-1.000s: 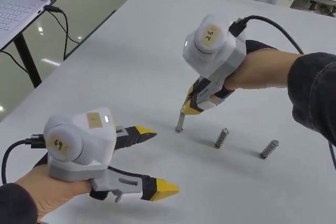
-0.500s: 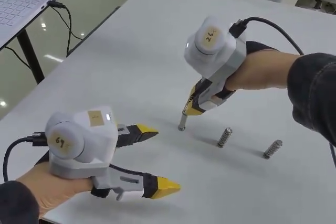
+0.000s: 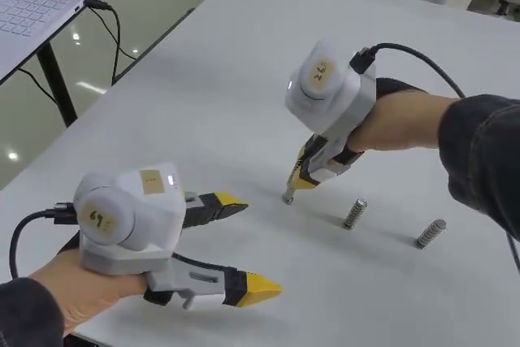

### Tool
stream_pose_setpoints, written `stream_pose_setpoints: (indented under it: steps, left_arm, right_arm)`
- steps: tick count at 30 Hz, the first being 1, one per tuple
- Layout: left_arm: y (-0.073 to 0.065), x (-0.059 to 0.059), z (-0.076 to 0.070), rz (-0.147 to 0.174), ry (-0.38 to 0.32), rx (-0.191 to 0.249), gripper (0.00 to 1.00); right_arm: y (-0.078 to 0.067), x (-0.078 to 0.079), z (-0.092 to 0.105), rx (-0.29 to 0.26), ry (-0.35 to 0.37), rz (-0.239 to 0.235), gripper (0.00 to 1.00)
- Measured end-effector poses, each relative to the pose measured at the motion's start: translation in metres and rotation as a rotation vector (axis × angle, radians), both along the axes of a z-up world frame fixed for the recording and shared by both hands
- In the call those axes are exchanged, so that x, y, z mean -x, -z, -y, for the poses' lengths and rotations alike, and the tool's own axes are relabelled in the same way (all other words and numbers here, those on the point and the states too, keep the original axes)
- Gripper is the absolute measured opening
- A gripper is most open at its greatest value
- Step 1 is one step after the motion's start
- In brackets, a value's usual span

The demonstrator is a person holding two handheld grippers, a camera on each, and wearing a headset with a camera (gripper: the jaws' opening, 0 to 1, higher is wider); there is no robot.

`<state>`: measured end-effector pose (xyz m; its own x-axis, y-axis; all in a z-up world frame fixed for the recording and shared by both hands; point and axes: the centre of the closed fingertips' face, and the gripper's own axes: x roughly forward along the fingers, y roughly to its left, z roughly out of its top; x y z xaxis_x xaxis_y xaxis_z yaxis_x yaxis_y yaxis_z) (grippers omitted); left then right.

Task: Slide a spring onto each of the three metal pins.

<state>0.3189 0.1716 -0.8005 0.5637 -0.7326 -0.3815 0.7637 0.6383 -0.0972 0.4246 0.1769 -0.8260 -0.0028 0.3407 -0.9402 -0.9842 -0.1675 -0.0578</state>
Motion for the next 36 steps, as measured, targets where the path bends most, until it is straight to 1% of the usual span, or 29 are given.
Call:
stream_pose_setpoints:
  steps: [6, 15, 21, 36]
  left_arm:
    - [0.001, 0.001, -0.001, -0.001, -0.004, 0.001, 0.65]
    - [0.001, 0.001, -0.001, 0.000, -0.004, 0.003, 0.64]
    - [0.001, 0.001, -0.001, -0.003, -0.005, 0.004, 0.64]
    - [0.002, 0.002, -0.001, -0.007, -0.005, 0.003, 0.64]
  right_arm:
    - [0.009, 0.005, 0.001, 0.019, -0.005, -0.010, 0.13]
    - [0.018, 0.019, 0.002, 0.047, -0.028, -0.022, 0.13]
    - [0.026, 0.019, 0.005, 0.061, -0.022, -0.024, 0.13]
    - [0.034, 0.023, 0.007, 0.071, -0.009, -0.035, 0.15]
